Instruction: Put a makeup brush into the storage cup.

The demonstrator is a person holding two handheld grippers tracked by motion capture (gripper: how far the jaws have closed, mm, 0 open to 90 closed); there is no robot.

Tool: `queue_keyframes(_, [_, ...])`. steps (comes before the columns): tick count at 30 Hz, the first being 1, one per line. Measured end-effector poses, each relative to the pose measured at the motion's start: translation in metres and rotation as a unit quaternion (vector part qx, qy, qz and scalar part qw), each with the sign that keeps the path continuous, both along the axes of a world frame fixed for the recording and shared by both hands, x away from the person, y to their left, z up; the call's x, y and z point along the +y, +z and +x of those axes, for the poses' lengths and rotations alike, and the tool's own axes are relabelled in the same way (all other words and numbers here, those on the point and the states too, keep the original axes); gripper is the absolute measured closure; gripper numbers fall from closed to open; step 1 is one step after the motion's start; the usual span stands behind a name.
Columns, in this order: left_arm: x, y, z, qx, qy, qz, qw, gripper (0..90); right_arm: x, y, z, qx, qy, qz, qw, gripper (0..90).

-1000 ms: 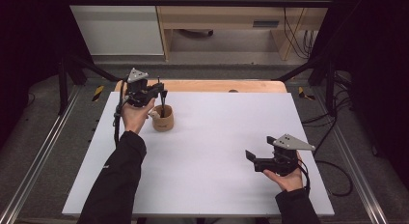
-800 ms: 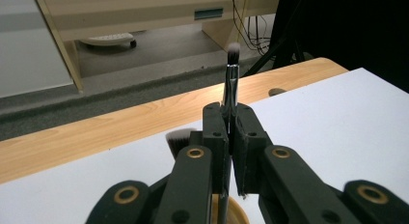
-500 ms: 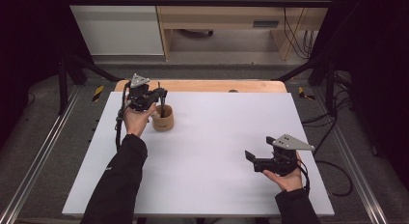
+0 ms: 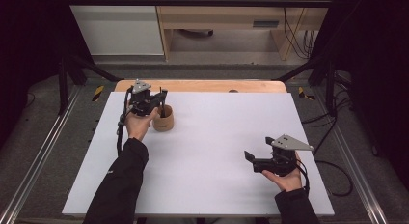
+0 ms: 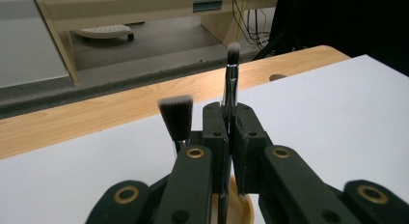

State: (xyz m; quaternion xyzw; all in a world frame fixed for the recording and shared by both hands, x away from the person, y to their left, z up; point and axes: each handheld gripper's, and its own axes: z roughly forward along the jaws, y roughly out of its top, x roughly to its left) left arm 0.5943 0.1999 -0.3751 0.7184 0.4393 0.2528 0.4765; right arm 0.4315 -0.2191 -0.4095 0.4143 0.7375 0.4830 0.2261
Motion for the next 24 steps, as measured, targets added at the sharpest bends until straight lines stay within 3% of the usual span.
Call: queue_keyframes(24, [-0.006,-0.022,-0.006,0.016,-0.005,0.024,0.9996,83.5,0.002,-0.001,0.000,0.003,0.001,0.003,1.0000,7.1])
